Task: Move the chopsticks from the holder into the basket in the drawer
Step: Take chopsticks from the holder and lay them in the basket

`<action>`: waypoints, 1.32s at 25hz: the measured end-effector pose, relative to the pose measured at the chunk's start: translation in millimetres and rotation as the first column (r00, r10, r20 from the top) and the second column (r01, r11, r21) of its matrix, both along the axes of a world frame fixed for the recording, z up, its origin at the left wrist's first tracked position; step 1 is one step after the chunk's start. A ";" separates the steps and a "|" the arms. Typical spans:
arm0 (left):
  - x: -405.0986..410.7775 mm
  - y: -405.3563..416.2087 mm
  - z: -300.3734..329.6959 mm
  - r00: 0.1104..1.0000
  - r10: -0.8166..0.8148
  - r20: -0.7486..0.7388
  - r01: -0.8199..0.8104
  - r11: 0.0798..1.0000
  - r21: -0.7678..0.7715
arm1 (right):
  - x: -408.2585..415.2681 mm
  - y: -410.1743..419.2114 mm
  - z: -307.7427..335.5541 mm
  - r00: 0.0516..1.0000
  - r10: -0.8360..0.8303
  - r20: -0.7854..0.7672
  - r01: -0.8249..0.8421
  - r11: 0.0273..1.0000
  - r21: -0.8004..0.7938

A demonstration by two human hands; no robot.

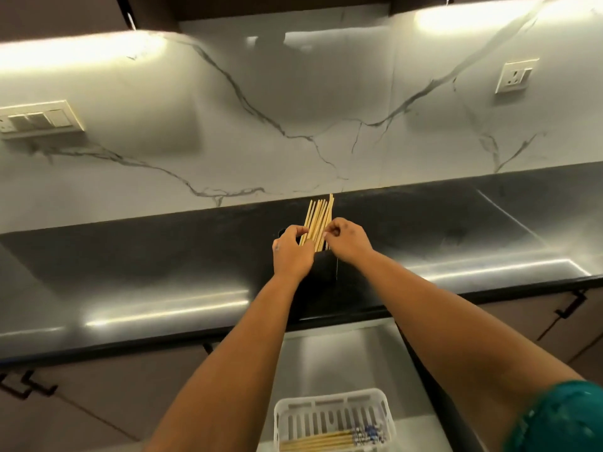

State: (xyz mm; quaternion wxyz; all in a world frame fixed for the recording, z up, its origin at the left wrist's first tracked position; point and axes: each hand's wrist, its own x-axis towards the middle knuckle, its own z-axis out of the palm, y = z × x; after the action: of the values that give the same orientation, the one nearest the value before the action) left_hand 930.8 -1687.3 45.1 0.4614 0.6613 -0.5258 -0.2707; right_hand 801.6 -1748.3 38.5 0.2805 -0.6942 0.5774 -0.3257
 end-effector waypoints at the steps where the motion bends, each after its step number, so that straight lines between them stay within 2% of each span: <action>1: 0.1 -10.7 -4.6 0.999 0.012 -0.030 -0.012 1.000 0.001 | -2.8 -18.9 -4.5 0.999 -0.051 0.015 0.050 0.999 0.021; 4: 0.2 -42.0 -29.1 0.991 0.041 -0.131 -0.040 0.999 0.015 | -3.3 -71.1 -31.9 0.986 -0.167 0.029 0.163 0.980 0.113; 7: 3.8 -65.4 -45.7 0.990 0.029 -0.136 -0.024 0.999 0.043 | 4.9 -106.3 -59.2 0.974 -0.219 -0.054 0.225 0.961 0.161; 8: 5.5 -71.2 -48.6 0.993 0.021 -0.119 -0.016 0.999 0.041 | 8.0 -115.2 -61.7 0.971 -0.237 -0.036 0.239 0.953 0.187; 11: 9.8 -82.6 -54.2 0.997 0.016 -0.077 -0.014 1.000 0.027 | 19.1 -136.9 -58.6 0.933 -0.291 0.212 0.219 0.926 0.307; 13: 9.6 -83.2 -57.3 0.997 0.018 -0.081 -0.016 0.999 0.027 | 22.7 -141.4 -55.9 0.904 -0.328 0.276 0.245 0.924 0.295; 20: 0.6 -80.2 -51.0 0.999 0.008 -0.039 -0.007 0.999 0.034 | 16.0 -137.8 -38.1 0.884 -0.380 0.272 0.317 0.916 0.247; 23: -2.1 -75.1 -43.6 0.999 0.030 -0.030 -0.030 1.000 0.003 | 10.2 -130.1 -22.3 0.863 -0.385 0.328 0.335 0.921 0.199; 25: -3.2 -67.0 -38.1 0.999 0.020 -0.044 -0.021 1.000 -0.010 | 5.0 -118.3 -7.0 0.872 -0.350 0.342 0.336 0.936 0.101; 27: -4.2 -57.6 -29.5 0.994 0.015 -0.105 -0.017 1.000 -0.018 | 0.0 -103.9 15.4 0.904 -0.245 0.349 0.280 0.958 -0.054; 30: -4.8 -41.2 -1.4 0.981 0.030 -0.192 -0.044 0.997 -0.066 | -6.7 -68.2 61.2 0.919 -0.037 0.392 0.145 0.958 -0.249; 33: -4.2 -23.2 43.8 0.987 -0.006 -0.163 -0.017 0.990 -0.141 | -14.5 -25.4 104.1 0.898 0.188 0.398 -0.057 0.946 -0.319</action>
State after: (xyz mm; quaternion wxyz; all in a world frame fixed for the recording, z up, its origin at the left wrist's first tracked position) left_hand 926.6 -1710.6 88.9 0.5495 0.6039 -0.5024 -0.2846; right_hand 787.1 -1773.7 142.6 0.3109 -0.6766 0.4011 -0.5335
